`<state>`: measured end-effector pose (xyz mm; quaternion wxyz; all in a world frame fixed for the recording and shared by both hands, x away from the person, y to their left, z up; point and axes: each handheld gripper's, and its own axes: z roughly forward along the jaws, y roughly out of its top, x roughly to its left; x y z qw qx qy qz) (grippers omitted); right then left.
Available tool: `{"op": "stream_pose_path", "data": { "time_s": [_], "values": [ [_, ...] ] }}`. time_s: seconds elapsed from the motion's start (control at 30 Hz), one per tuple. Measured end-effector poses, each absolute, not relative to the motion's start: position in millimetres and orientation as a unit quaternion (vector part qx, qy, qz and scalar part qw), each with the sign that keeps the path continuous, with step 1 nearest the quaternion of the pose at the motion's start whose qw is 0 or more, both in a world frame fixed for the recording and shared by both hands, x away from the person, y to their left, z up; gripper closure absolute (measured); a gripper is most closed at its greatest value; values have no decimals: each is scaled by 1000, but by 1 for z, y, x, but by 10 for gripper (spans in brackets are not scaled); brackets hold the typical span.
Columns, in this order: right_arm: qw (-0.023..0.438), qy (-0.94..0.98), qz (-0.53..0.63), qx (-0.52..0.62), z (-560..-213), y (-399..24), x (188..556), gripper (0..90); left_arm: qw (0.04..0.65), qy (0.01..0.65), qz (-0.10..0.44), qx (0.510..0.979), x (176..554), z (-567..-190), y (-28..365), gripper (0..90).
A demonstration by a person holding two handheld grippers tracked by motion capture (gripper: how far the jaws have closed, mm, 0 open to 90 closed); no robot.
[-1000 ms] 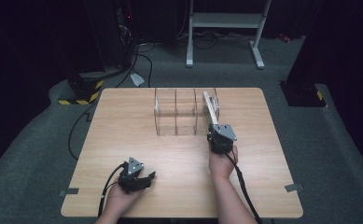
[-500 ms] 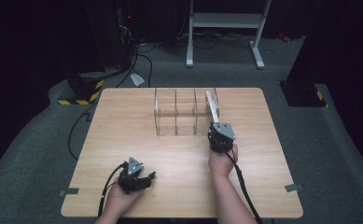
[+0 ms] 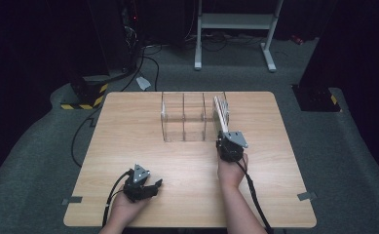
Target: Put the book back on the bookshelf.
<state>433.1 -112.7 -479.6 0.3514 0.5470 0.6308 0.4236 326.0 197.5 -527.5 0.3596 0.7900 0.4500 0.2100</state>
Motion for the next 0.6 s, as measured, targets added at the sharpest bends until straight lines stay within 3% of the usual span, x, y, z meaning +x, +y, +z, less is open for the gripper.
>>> {"op": "stream_pose_path", "data": {
  "time_s": [0.23, 0.6],
  "values": [
    [341, 636, 436, 538, -474, -117, 430, 605, 360, 450, 210, 790, 326, -528, 198, 357],
    [324, 656, 450, 512, -470, -127, 415, 561, 359, 450, 210, 790, 326, -528, 197, 357]
  ]
}}
